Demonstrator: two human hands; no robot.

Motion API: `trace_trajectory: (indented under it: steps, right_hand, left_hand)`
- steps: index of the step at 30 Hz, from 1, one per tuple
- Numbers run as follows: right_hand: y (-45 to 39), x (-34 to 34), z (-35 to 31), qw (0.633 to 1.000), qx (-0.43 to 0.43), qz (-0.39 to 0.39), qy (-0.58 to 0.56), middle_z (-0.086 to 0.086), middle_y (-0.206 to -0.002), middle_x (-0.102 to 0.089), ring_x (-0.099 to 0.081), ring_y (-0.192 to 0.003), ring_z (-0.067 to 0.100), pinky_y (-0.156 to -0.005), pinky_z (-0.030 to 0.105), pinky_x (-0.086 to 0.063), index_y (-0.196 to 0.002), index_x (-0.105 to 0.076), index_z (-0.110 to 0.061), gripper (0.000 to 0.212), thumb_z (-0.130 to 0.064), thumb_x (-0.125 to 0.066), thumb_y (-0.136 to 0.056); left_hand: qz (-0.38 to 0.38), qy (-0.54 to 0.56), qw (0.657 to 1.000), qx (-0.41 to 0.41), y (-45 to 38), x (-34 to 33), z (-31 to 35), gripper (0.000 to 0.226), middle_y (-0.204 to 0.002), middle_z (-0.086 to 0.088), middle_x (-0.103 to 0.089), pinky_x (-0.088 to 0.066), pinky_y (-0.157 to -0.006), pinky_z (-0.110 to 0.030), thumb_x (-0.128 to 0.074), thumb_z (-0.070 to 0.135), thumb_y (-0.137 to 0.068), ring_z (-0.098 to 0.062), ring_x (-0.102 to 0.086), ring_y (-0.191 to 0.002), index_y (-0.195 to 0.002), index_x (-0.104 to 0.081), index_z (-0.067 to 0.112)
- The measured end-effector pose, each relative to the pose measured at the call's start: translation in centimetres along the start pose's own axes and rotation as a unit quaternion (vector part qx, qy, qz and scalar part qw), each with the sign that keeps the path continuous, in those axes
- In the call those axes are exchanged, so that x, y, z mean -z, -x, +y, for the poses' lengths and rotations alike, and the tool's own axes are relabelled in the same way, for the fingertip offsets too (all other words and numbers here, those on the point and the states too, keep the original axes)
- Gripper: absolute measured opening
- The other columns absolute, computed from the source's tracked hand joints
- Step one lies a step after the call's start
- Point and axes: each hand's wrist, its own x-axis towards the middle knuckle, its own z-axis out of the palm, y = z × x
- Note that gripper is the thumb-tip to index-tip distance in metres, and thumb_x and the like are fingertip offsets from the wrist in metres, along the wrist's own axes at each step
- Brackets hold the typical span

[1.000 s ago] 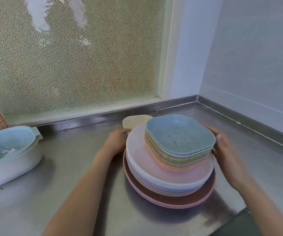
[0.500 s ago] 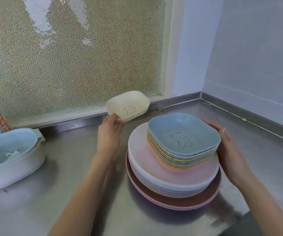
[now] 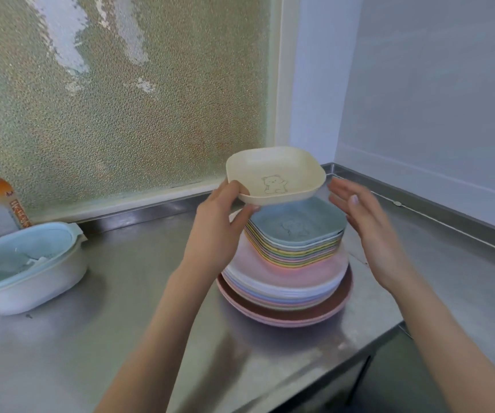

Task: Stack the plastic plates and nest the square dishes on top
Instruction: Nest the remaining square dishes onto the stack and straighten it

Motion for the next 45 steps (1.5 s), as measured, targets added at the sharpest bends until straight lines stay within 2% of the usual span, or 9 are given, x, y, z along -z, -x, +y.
trace_trajectory:
  steps: [4,9,14,18,22,27,31,35,45]
  right_hand:
    - [0.3,-0.1,-1.1,1.000,0.014,0.011,-0.015,-0.017,-0.133,-0.051,-0.052,-0.119,-0.001,-0.101,0.023,-0.038,-0.133,-0.045,-0.029,0.040,-0.039,-0.038,-0.095]
    - [0.4,0.0,-0.9,1.000,0.001,0.015,-0.003,-0.021,-0.139,-0.042,-0.050,-0.121,0.002,-0.103,0.027,-0.036,-0.136,-0.040,-0.037,0.040,-0.040,-0.039,-0.096]
    - [0.6,-0.4,-0.9,0.999,0.017,0.012,0.025,-0.014,-0.127,-0.050,-0.049,-0.106,-0.015,-0.086,0.009,-0.042,-0.129,-0.048,-0.023,0.032,-0.023,-0.045,-0.098]
    - [0.9,-0.6,-0.4,0.994,0.052,0.038,0.086,-0.016,-0.117,-0.048,-0.050,-0.101,0.000,-0.092,0.026,-0.044,-0.119,-0.049,-0.039,0.033,-0.043,-0.056,-0.086]
    - [0.6,-1.0,0.3,0.991,0.039,0.053,0.118,-0.011,-0.126,-0.035,-0.034,-0.125,0.009,-0.107,0.044,-0.035,-0.097,-0.054,-0.043,0.025,-0.054,-0.059,-0.075]
    - [0.1,-2.1,0.5,0.988,0.051,0.059,0.134,-0.004,-0.136,-0.040,-0.032,-0.118,-0.016,-0.102,0.028,-0.037,-0.078,-0.054,-0.018,0.039,-0.054,-0.064,-0.068]
    - [0.1,-3.8,0.0,0.970,0.088,0.127,0.190,-0.001,-0.130,-0.049,-0.039,-0.123,0.017,-0.100,0.038,-0.036,-0.069,-0.051,-0.017,0.043,-0.057,-0.066,-0.064]
    - [0.7,-5.8,-0.5,0.945,0.076,0.163,0.272,-0.002,-0.121,-0.056,-0.034,-0.115,0.029,-0.092,0.036,-0.034,-0.061,-0.045,-0.025,0.047,-0.070,-0.060,-0.058]
    - [1.0,-5.6,0.3,0.941,0.054,0.231,0.242,0.001,-0.121,-0.047,-0.037,-0.110,0.009,-0.091,0.049,-0.042,-0.097,-0.062,-0.032,0.032,-0.057,-0.048,-0.082]
  left_hand:
    - [-0.002,0.010,1.000,-0.014,1.4,-1.0,1.7,0.013,-0.092,-0.001,-0.062,-0.043,-0.078,-0.028,-0.062,0.015,-0.087,-0.017,-0.058,-0.090,-0.084,-0.050,0.015]
    - [0.000,0.001,1.000,-0.009,2.5,-1.7,2.8,0.009,-0.091,0.000,-0.060,-0.032,-0.075,-0.003,-0.061,0.017,-0.087,-0.008,-0.046,-0.082,-0.086,-0.053,0.013]
    - [-0.006,0.047,0.997,0.066,2.5,-2.0,3.4,0.021,-0.087,0.004,-0.059,-0.033,-0.058,-0.008,-0.059,0.037,-0.088,-0.008,-0.050,-0.077,-0.080,-0.049,0.020]
    - [-0.004,0.064,0.991,0.114,1.6,-1.9,2.5,0.034,-0.074,0.002,-0.052,-0.031,-0.057,-0.014,-0.058,0.048,-0.085,-0.014,-0.049,-0.072,-0.079,-0.046,0.016]
    - [-0.026,0.089,0.987,0.132,0.6,-2.2,1.9,0.037,-0.066,0.002,-0.041,-0.029,-0.055,-0.018,-0.056,0.046,-0.087,-0.013,-0.037,-0.061,-0.084,-0.043,0.011]
    - [-0.049,0.159,0.975,0.145,-0.5,-2.9,0.9,0.018,-0.069,0.002,-0.039,-0.032,-0.063,-0.024,-0.044,0.033,-0.096,-0.009,-0.037,-0.059,-0.100,-0.042,0.016]
    - [-0.042,0.231,0.956,0.176,-0.8,-3.4,0.9,0.037,-0.104,0.009,-0.050,-0.035,-0.077,-0.001,-0.031,0.029,-0.101,0.009,-0.051,-0.093,-0.135,-0.029,0.016]
    - [-0.018,0.240,0.944,0.228,-1.2,-4.1,-0.1,0.042,-0.135,0.003,-0.042,-0.027,-0.097,-0.016,-0.026,0.034,-0.102,-0.009,-0.039,-0.124,-0.140,-0.031,0.017]
    - [0.003,0.227,0.944,0.238,-2.5,-4.9,-1.4,0.035,-0.106,0.008,-0.056,-0.036,-0.066,0.006,-0.028,0.019,-0.099,-0.004,-0.050,-0.097,-0.112,-0.061,0.018]
